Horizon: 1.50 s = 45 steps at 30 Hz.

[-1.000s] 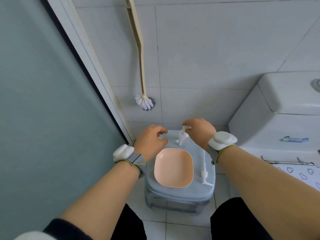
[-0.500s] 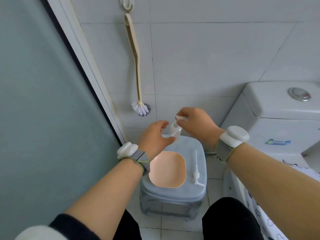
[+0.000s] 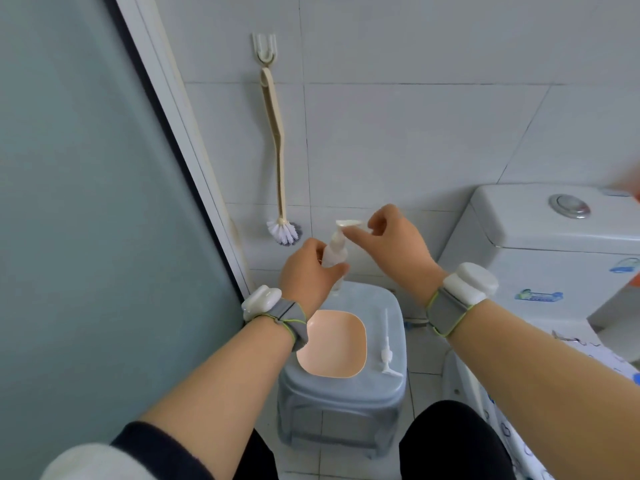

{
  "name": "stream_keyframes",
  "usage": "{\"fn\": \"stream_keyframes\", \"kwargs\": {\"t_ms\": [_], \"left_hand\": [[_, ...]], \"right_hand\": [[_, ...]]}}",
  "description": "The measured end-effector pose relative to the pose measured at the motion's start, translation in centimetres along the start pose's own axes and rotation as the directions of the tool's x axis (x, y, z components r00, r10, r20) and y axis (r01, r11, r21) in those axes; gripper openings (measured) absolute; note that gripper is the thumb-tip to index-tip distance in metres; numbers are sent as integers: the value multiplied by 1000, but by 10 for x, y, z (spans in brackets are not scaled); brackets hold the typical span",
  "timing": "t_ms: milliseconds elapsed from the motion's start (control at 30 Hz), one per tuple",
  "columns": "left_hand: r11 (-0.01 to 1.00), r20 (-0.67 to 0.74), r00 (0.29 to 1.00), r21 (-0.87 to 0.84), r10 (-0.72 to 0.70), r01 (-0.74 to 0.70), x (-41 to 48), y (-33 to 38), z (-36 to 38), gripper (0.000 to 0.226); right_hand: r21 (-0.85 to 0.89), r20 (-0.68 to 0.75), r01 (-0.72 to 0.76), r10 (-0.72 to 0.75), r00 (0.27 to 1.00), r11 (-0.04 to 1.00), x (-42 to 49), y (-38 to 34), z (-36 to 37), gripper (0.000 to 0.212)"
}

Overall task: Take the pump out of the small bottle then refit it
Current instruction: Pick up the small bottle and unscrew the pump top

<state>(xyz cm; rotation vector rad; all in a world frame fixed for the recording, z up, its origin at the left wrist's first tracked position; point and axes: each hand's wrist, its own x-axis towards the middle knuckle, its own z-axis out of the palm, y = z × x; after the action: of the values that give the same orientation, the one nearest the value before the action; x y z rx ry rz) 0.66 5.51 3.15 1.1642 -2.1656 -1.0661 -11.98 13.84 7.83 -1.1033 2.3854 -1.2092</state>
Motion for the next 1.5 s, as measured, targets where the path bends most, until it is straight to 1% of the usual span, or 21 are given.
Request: {"fn": "stream_keyframes", "kwargs": {"t_ms": [67,133,300,400,700,833,933,1067,1133,1167,1200,1267,1333,1367,1433,1500], "left_hand": [[999,-25,999,38,-22,23,-2,3,0,38],[997,-40,999,74,-22,25,-5,8,1,40],[993,-77,996,117,34,-25,-11,18,5,39],[994,-99,994,104,36,-26,-12,21,4,36],[996,-57,997,83,44,-39,-16,26,-2,33],[998,-34,999,58,29,-27,-18,29,-4,31],[1000,-5,1000,16,20,-20,-17,26,-7,32],[999,68,998,-42,14,-11,-15,19,-15,38],[999,77,997,-40,7,-4,-16,17,-17,41],[999,72,997,-38,2,1,-17,18,-17,42],[999,66,998,-35,-2,4,-19,18,-17,42],[1000,59,998,-20,5,-3,-21,20,-16,42],[1000,53,998,-7,19,-18,-23,22,-16,42],[1000,47,999,-2,21,-21,-23,23,-16,42],[1000,41,999,11,20,-21,-24,24,-16,40],[1000,43,999,21,18,-19,-24,23,-16,39]], "right_hand": [[-14,17,-36,37,999,999,-5,0,8,46],[14,26,-40,40,999,999,-11,-2,16,48],[18,-28,-65,66,997,998,-14,-10,22,46],[20,-45,-68,69,997,997,-14,-14,21,46],[21,-45,0,1,999,1000,-14,-16,14,45],[21,-38,21,-20,999,1000,-15,-18,12,49],[49,21,32,-33,999,998,-15,-16,9,43],[64,184,78,-88,979,995,-14,-14,2,33],[76,243,58,-75,967,995,-14,-13,-1,28],[74,251,42,-59,966,996,-14,-13,-1,30],[64,241,23,-38,970,998,-13,-13,-1,35],[11,170,1,-3,985,1000,-13,-15,-1,45],[-83,114,12,-3,993,996,-12,-17,-2,53],[-128,116,31,-16,993,991,-11,-18,-3,54],[-193,160,58,-27,987,979,-9,-21,-7,48],[-236,234,98,-41,971,967,-6,-25,-13,33]]}}
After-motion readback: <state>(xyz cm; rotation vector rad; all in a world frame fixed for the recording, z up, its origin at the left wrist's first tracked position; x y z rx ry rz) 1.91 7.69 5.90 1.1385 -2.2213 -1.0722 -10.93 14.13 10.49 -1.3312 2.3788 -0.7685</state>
